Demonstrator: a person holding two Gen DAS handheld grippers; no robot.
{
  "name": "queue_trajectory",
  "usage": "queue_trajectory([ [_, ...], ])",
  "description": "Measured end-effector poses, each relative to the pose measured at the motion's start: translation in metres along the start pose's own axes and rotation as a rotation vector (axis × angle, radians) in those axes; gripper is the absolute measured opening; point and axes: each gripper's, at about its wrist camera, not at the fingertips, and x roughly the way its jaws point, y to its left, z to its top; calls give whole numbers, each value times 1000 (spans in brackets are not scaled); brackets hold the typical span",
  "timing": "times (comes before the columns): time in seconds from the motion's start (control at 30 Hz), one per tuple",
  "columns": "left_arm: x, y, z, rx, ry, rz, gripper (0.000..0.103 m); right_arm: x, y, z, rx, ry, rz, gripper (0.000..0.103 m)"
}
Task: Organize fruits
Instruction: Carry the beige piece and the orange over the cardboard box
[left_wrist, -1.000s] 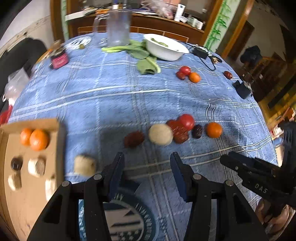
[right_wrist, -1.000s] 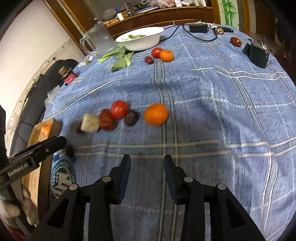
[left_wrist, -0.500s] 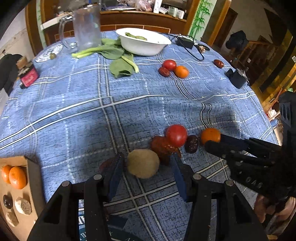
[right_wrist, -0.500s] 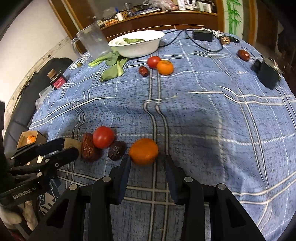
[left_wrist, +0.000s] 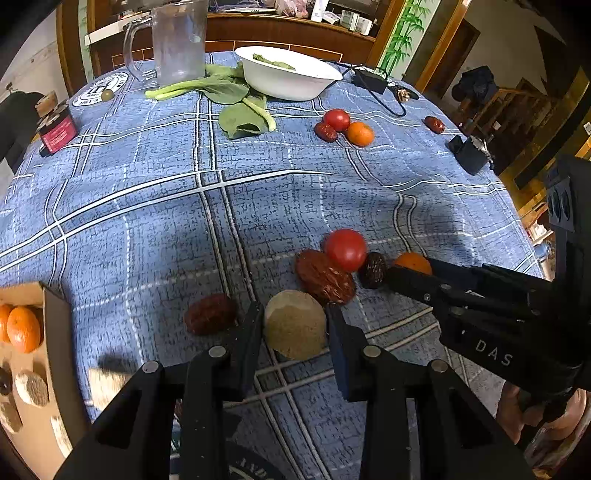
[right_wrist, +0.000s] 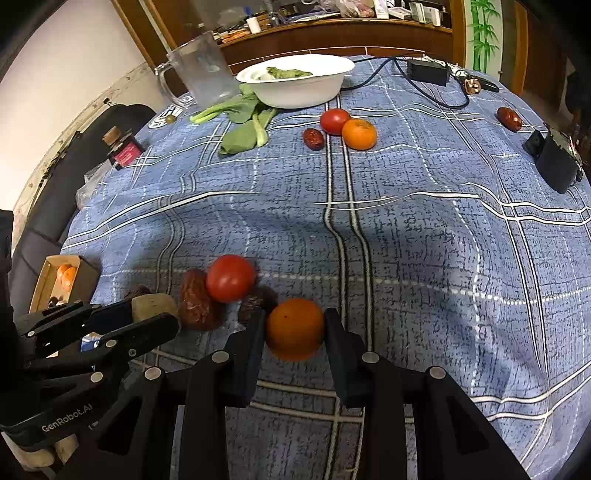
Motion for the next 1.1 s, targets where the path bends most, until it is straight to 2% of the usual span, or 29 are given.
queue_trajectory([
  [0.27, -37, -2, -12, -40, -60, -21, 32, -26, 10, -6, 1, -32, 31, 34],
  [0.47, -69, 22, -34, -128, -100, -7, 32, -36, 38, -10, -47, -38, 68, 34],
  [0.8, -109, 89, -85, -298, -118, 90, 33, -33, 116, -25, -170, -15, 154, 35],
  [1.1, -137, 122, -109, -338, -146, 196, 33, -31, 185, -38, -287, 1, 236, 35],
])
